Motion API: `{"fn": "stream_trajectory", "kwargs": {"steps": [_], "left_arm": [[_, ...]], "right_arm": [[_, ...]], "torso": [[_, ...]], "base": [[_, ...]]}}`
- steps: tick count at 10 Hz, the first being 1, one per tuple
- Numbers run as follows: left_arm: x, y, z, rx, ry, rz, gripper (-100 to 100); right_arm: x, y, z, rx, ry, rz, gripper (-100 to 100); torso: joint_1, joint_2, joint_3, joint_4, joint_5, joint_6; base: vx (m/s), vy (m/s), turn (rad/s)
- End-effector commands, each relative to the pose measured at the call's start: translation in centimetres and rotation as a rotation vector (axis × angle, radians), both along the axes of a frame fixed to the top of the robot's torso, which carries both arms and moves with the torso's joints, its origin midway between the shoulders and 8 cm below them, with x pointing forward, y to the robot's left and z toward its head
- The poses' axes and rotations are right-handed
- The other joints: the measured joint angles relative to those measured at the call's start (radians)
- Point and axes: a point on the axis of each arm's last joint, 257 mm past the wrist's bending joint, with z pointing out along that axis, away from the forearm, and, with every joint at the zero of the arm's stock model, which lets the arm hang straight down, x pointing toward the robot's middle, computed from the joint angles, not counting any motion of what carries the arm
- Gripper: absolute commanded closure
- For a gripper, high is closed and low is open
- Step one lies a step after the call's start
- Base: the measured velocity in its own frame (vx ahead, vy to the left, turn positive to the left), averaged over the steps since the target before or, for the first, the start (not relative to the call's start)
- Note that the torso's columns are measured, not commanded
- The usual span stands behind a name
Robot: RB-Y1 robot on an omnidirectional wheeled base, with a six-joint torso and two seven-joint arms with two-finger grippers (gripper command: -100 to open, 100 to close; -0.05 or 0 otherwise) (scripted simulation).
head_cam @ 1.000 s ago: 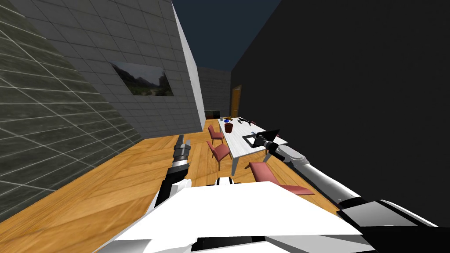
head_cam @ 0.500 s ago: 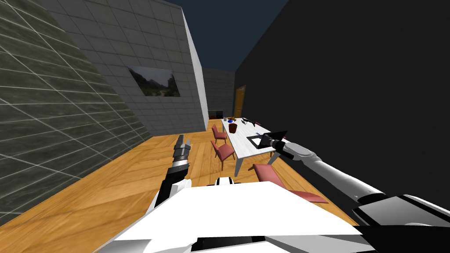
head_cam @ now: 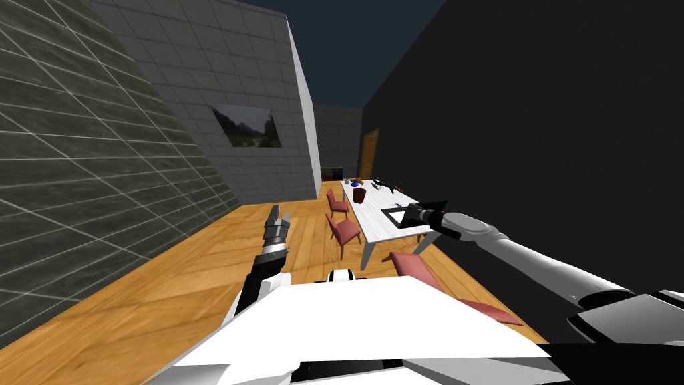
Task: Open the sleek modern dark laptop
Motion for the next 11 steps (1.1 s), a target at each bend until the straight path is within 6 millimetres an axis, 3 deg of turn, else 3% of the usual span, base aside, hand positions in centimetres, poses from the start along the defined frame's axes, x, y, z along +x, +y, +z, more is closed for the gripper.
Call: {"fn": "stream_trajectory", "kwargs": {"steps": [1,2,11], "left_arm": [[0.0,0.0,0.0,0.000,0.000,0.000,0],[0.0,0.0,0.0,0.000,0.000,0.000,0],[0.0,0.0,0.0,0.000,0.000,0.000,0]], "right_arm": [[0.0,-1.2,0.6,-0.007,0.008,-0.017,100],[-0.1,-2.5,0.4,-0.039,0.005,-0.043,-100],[-1.3,-8.3,-1.0,-0.238,-0.021,-0.159,-100]], "torso": [[-0.001,0.001,0.000,0.000,0.000,0.001],[-0.003,0.001,0.001,0.000,-0.001,0.001],[-0.004,0.001,0.001,0.000,-0.001,0.001]], "base": [[0.003,0.025,0.004],[-0.087,-0.069,0.235],[-0.216,-0.128,0.221]]}}
